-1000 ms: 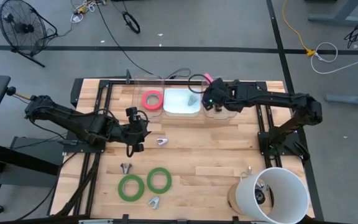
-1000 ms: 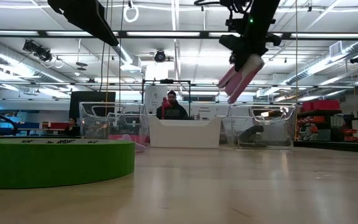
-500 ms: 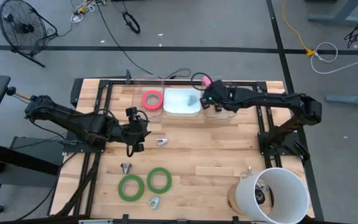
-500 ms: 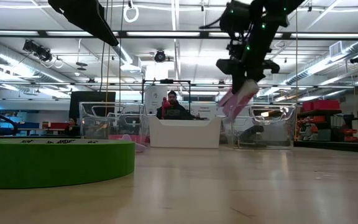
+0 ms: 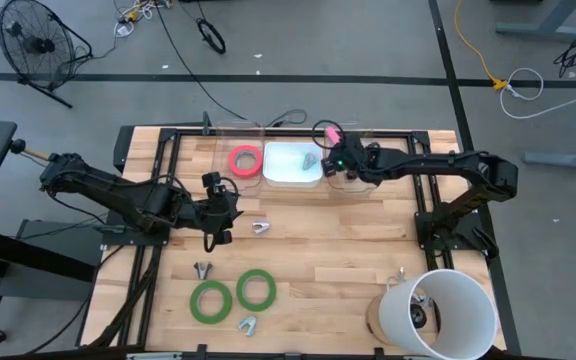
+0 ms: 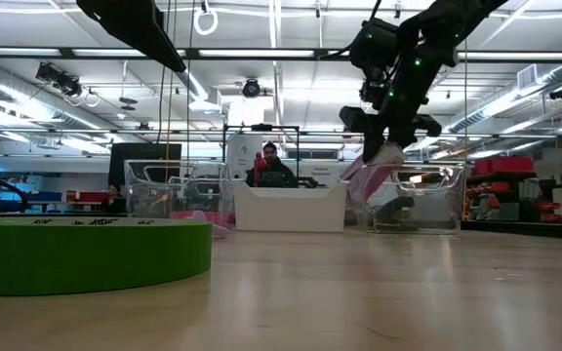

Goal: Pick and place Stapler, Stapler remover, tape
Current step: Put the pink stapler into the right transparent bin

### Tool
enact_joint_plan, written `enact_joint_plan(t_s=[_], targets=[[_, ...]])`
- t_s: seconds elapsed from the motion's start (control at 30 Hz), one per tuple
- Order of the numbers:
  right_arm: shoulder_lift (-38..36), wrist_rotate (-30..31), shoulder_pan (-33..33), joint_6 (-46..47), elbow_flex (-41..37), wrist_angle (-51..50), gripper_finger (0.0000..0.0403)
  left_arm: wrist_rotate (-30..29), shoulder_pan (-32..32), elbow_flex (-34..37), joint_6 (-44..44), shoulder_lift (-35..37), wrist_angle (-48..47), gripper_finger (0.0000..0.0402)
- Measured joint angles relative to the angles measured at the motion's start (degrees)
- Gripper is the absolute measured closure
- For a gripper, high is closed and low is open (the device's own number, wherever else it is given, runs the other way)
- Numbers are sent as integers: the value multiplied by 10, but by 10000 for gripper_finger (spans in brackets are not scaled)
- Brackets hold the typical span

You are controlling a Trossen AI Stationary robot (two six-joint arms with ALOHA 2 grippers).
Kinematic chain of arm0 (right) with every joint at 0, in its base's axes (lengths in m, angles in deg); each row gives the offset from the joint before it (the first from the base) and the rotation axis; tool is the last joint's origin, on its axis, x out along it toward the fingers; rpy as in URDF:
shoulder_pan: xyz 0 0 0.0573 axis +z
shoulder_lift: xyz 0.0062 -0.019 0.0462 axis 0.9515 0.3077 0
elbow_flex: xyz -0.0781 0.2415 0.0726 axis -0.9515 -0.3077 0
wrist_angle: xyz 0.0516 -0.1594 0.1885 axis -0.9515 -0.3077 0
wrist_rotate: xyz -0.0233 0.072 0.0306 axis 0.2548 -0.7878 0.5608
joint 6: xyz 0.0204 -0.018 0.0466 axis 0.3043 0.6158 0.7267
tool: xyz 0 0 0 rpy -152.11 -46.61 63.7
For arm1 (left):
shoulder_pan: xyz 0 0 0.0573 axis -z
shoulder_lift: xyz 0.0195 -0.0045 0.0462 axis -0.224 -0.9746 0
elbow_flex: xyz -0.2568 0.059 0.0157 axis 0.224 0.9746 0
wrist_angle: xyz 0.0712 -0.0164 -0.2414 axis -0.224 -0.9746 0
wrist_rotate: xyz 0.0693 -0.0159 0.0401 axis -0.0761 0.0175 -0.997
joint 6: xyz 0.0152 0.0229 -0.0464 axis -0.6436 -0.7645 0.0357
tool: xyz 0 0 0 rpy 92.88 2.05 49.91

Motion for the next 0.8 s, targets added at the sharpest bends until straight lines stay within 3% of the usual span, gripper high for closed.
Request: enact_joint_plan(t_s=[0.63, 0.7, 0.8], targets=[[0, -29, -18, 22, -71, 67, 265, 0, 0, 0, 3, 0, 0, 191], [0, -28, -18, 21, -71, 69, 234, 0, 0, 0, 3, 0, 0, 191], [0, -27, -18, 22, -71, 79, 157, 0, 0, 0, 3, 0, 0, 191]])
